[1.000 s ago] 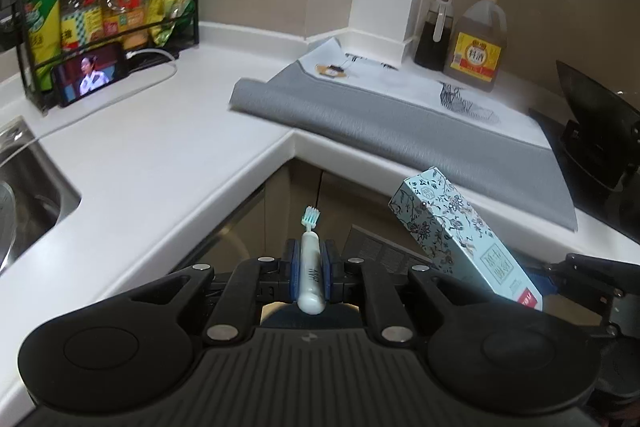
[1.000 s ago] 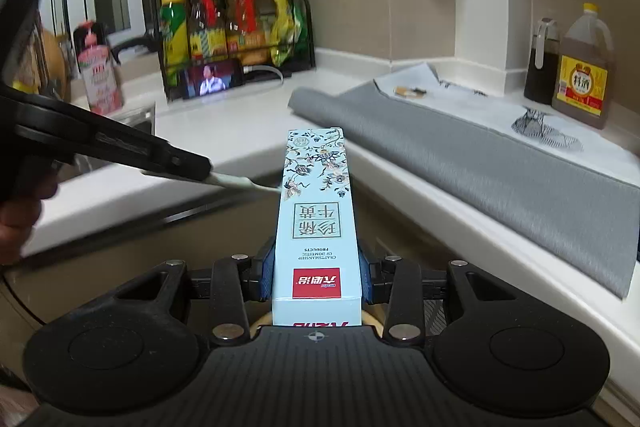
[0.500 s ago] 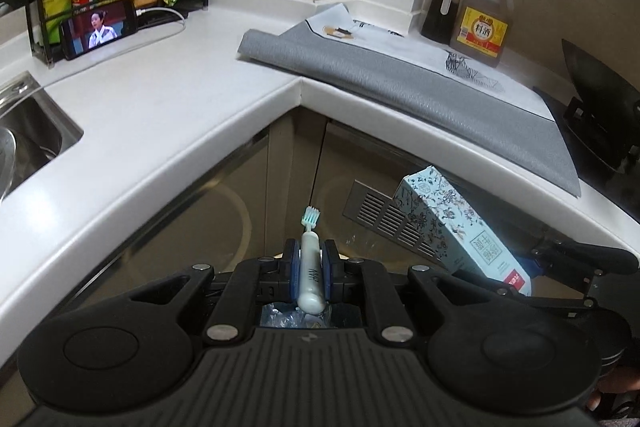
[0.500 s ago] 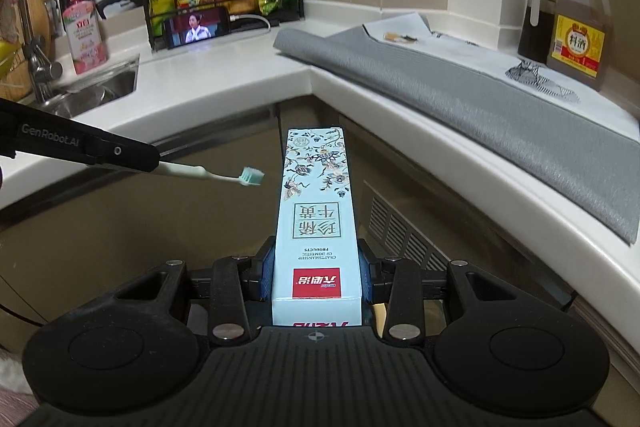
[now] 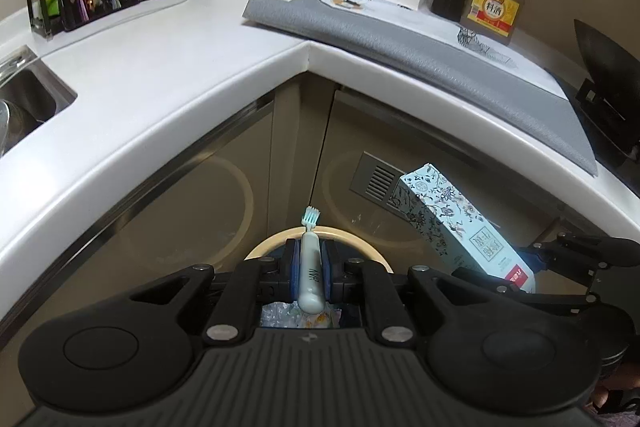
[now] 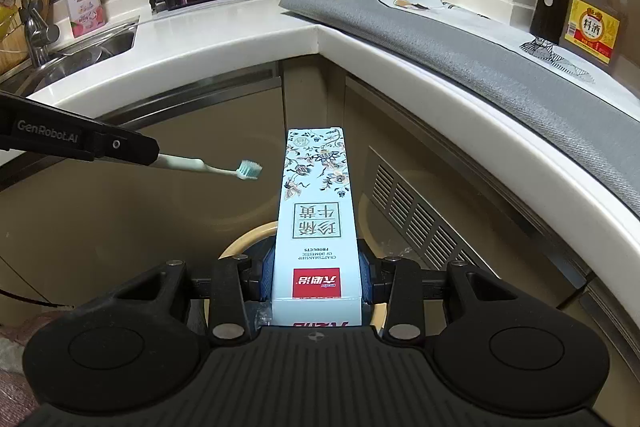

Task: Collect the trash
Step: 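Carry the toothbrush and toothpaste box down over the bin with both grippers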

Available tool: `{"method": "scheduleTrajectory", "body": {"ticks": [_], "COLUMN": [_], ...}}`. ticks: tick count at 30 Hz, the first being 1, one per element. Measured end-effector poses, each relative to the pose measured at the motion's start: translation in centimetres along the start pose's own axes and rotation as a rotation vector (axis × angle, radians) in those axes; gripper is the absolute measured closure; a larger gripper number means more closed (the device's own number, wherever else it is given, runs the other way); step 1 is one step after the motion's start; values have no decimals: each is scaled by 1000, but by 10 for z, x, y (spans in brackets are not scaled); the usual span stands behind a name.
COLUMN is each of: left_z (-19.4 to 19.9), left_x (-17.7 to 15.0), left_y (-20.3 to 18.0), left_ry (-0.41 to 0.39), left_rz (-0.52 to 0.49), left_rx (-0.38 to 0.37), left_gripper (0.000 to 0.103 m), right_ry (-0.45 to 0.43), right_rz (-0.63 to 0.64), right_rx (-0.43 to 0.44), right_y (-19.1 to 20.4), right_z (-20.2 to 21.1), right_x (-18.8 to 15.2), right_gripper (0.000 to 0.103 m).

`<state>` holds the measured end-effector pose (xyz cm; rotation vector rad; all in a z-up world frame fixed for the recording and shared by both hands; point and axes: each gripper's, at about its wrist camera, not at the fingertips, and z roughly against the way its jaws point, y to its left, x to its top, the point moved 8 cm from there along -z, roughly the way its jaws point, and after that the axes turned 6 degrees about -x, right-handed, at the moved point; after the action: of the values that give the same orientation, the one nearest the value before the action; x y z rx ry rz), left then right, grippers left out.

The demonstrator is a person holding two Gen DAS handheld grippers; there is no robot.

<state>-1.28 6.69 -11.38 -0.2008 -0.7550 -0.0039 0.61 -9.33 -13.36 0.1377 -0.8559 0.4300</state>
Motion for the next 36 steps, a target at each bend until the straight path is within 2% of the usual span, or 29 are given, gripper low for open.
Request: {"method": "scheduleTrajectory", "body": {"ticks": [21, 36], "left_z": [-16, -45], "left_x": [-5, -7], "left_y": [5, 6], "left_ry": [33, 92], "left_rz": [18, 19], "left_rx": [-4, 0], "left_gripper": [91, 91], "right_ry": [47, 100], "right_rz": [10, 2], "right_rx": [7, 14], "right_y": [1, 0], "right_z": [-15, -36], "right_x": [-4, -11], "right_gripper": [61, 61]}}
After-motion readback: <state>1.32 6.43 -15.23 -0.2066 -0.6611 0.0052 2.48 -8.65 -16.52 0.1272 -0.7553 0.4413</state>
